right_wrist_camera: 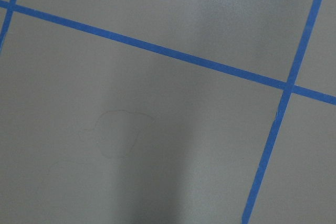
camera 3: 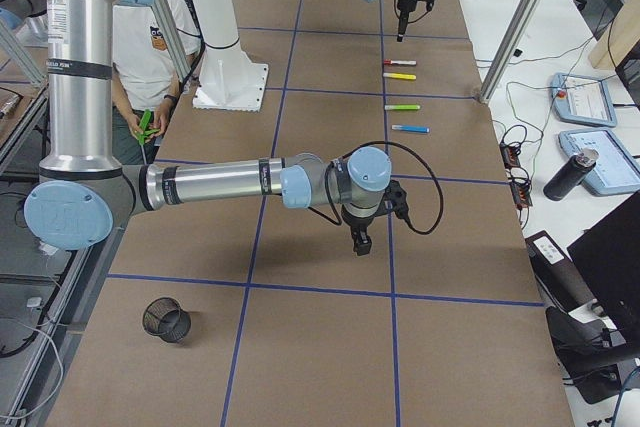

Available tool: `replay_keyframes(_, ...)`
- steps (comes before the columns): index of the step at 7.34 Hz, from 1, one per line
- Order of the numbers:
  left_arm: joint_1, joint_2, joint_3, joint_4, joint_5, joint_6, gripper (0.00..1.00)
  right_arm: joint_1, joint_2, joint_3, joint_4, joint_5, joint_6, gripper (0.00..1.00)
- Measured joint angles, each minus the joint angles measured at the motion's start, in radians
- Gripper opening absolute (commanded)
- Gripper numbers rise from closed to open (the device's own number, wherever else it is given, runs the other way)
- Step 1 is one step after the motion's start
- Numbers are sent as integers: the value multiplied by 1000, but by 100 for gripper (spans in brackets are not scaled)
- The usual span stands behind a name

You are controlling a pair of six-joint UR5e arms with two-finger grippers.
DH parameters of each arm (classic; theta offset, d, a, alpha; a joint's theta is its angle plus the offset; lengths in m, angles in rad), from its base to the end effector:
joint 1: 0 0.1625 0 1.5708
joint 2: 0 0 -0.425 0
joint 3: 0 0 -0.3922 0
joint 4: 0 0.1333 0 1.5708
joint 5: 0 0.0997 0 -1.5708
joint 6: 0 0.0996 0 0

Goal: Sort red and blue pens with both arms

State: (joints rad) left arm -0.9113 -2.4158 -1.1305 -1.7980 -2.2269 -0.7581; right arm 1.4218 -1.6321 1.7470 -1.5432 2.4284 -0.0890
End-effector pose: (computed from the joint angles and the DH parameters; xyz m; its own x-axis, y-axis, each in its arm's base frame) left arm 0.4362 -0.6810 0.2949 0.6343 0.1209 -0.7636 -0.0803 0.9927 0.0905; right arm -0.0127 -0.4749 0.5921 0.6155 -0.2895 0.7330 0.2025 0.9569 0.2080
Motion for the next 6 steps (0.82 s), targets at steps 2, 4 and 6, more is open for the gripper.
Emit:
replay_keyframes(2, 25, -64, 149, -114, 73, -34, 93, -5, 0, -4, -1, 0, 0, 100)
replay_keyframes(4, 40, -105, 228, -152, 121, -73, 84, -11, 0, -7, -1, -1, 0, 100)
replay_keyframes(6, 48, -113, 276, -205, 130, -95, 73, -14, 0, -10, -2, -2, -1, 100)
